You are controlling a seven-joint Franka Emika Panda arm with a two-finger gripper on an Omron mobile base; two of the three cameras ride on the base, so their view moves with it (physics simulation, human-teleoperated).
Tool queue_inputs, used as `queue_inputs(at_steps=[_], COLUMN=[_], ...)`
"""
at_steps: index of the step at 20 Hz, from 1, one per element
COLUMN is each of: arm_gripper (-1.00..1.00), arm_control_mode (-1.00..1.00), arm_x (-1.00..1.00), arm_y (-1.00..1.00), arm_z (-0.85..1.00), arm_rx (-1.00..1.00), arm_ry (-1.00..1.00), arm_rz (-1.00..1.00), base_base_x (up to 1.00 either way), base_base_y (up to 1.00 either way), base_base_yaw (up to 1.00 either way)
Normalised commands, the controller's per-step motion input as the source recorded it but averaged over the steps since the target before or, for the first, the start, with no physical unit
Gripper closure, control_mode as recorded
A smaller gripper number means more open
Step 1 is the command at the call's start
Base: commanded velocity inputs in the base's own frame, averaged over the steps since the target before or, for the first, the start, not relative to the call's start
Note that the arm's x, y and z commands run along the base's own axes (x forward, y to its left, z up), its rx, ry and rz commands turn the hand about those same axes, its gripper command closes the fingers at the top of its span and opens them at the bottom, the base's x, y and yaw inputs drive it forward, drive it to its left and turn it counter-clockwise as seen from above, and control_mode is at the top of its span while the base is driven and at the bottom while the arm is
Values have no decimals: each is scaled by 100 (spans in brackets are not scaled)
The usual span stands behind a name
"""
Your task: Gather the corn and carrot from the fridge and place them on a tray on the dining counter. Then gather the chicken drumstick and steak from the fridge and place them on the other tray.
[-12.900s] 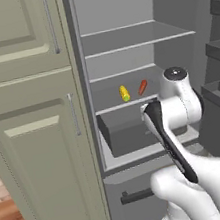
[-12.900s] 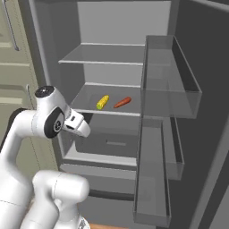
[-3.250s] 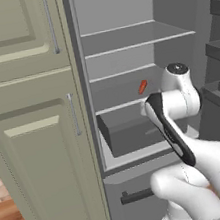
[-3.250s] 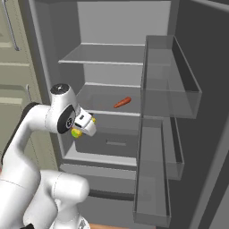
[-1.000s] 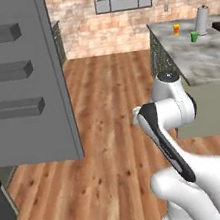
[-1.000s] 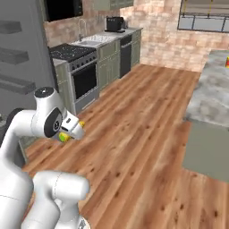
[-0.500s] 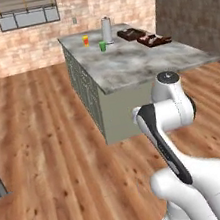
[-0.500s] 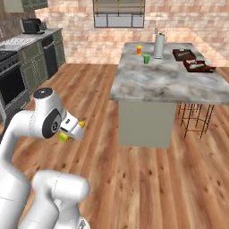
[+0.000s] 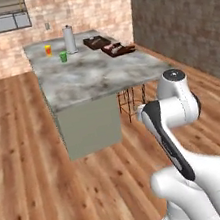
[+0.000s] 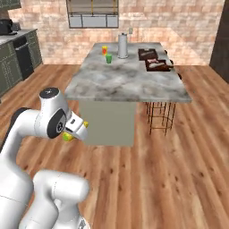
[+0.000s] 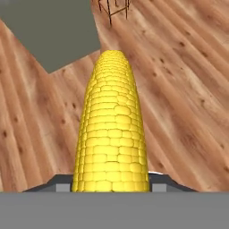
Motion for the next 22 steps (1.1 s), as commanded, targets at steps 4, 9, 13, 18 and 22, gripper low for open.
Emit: queue_inputs(at_steps=[4, 9, 13, 18, 22], arm_gripper=[100, 100, 100, 100, 100], arm_control_mode=[100, 100, 100, 100, 100], arm_x=[0, 0, 0, 0, 0], arm_y=[0, 0, 0, 0, 0], arm_z=[0, 0, 0, 0, 0], arm_rx=[0, 0, 0, 0, 0], arm_ry=[0, 0, 0, 0, 0], arm_rz=[0, 0, 0, 0, 0], base_base_x=[75, 47, 17, -4, -16], base_base_y=[-100, -100, -100, -100, -100], base_base_yaw=[34, 41, 54, 55, 50])
